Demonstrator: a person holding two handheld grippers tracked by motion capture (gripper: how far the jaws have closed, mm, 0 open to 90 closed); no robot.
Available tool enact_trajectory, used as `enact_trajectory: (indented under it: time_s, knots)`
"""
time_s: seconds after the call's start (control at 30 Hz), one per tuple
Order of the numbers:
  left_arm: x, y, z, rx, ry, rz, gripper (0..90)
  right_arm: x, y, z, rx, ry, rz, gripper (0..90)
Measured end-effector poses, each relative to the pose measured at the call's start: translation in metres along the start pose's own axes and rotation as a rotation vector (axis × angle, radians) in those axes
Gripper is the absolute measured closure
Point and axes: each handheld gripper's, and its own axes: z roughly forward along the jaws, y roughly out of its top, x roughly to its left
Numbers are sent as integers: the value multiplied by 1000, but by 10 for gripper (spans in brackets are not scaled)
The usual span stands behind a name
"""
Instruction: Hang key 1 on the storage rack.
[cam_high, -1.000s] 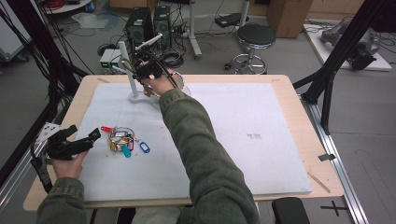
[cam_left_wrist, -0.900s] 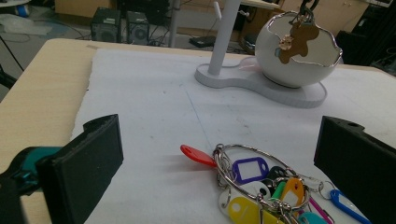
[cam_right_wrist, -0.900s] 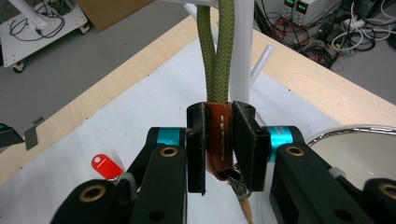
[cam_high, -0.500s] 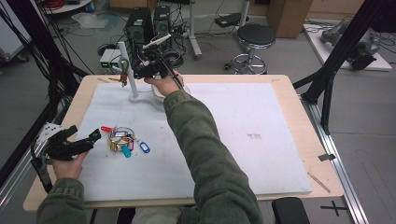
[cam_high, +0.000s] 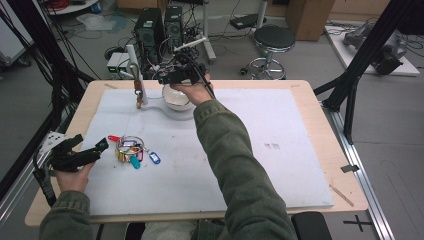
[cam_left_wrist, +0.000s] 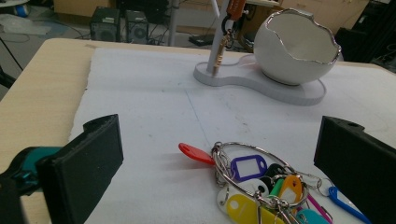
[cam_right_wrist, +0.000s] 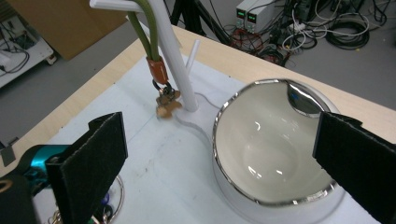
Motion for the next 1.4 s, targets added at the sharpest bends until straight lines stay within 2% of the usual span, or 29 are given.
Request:
enact_trajectory:
  time_s: [0.2,0.33,0.47,0.63,0.73,0.9,1.0,1.1,1.4]
  knots:
    - [0,0,0,4,2,-1,17,-7,-11,-14,2,6,-9,8]
    - [0,0,0,4,2,3,17,-14,-18,-25,-5,-9,3,7]
    - [0,0,1,6,3,1,17,-18,-24,-37,7,-34,-6,8]
    - [0,0,1,8,2,6,17,-24,-28,-56,-22,-38,9,8]
    - [0,0,1,10,2,8,17,-29,-34,-64,-13,-82,10,8]
    - [-1,0,1,11,3,11,17,-41,-44,-78,-9,-130,46,8]
    - [-1,0,1,15,-1,15,17,-47,-50,-89,-35,-138,67,9]
    - [-2,-1,1,15,-2,16,17,-53,-58,-97,-30,-165,74,9]
    - [-3,-1,1,21,-6,17,17,-73,-82,-118,-36,-205,117,9]
